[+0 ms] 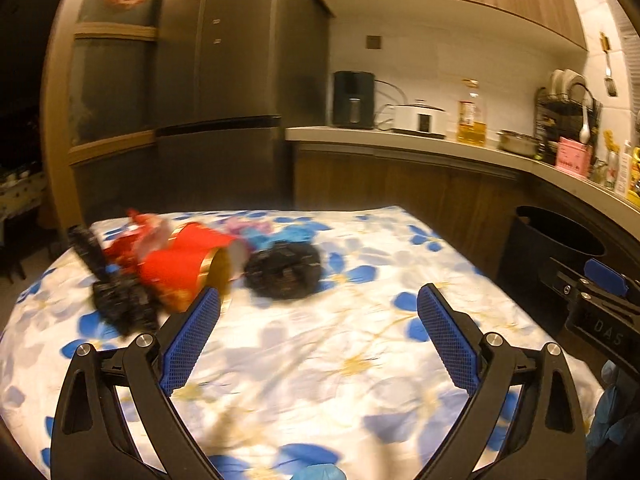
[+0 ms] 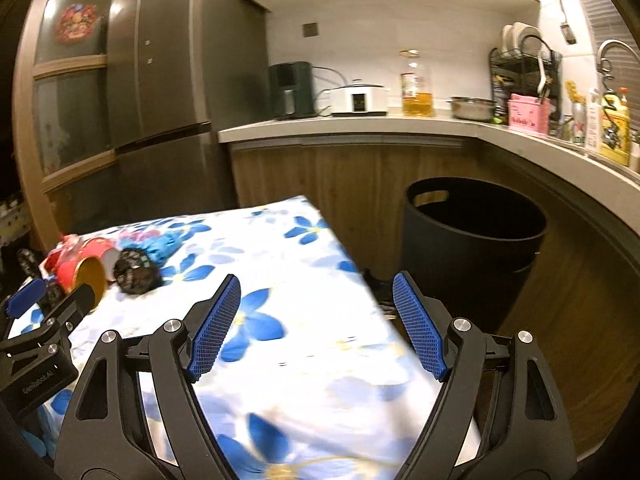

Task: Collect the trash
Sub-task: 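Move both open tools back toward the black bags and red tin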

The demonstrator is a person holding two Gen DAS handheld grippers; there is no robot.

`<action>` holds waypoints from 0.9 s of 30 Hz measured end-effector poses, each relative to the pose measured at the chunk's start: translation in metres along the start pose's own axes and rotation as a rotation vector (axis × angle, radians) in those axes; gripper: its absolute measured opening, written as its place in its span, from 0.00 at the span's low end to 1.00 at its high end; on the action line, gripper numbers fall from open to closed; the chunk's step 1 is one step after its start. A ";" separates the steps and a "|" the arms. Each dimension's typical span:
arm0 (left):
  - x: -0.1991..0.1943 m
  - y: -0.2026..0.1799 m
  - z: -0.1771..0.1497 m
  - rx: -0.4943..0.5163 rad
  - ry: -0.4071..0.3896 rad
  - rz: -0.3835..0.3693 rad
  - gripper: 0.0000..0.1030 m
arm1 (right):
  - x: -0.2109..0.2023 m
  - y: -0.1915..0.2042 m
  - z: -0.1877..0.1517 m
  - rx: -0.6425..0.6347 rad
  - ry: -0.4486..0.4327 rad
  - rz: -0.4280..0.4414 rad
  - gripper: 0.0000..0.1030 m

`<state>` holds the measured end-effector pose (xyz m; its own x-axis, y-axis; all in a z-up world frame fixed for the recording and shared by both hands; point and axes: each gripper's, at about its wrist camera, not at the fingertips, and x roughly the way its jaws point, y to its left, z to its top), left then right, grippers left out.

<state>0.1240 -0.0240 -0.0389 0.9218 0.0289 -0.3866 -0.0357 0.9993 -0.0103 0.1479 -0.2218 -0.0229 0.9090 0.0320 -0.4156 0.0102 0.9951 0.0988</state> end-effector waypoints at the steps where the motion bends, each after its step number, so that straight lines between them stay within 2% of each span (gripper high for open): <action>1: -0.001 0.006 -0.001 -0.009 0.000 0.012 0.92 | 0.001 0.005 -0.001 -0.005 0.001 0.010 0.75; 8: -0.002 0.044 -0.003 -0.055 -0.005 0.097 0.92 | 0.011 0.043 -0.007 -0.048 0.016 0.071 0.75; 20: -0.004 0.082 -0.002 -0.098 -0.023 0.183 0.92 | 0.029 0.091 -0.014 -0.104 0.037 0.155 0.75; 27: -0.009 0.118 -0.002 -0.168 -0.018 0.224 0.92 | 0.042 0.142 -0.018 -0.145 0.054 0.270 0.75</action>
<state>0.1111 0.0934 -0.0387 0.8904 0.2506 -0.3799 -0.3013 0.9502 -0.0794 0.1800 -0.0777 -0.0427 0.8471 0.2982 -0.4399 -0.2920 0.9528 0.0837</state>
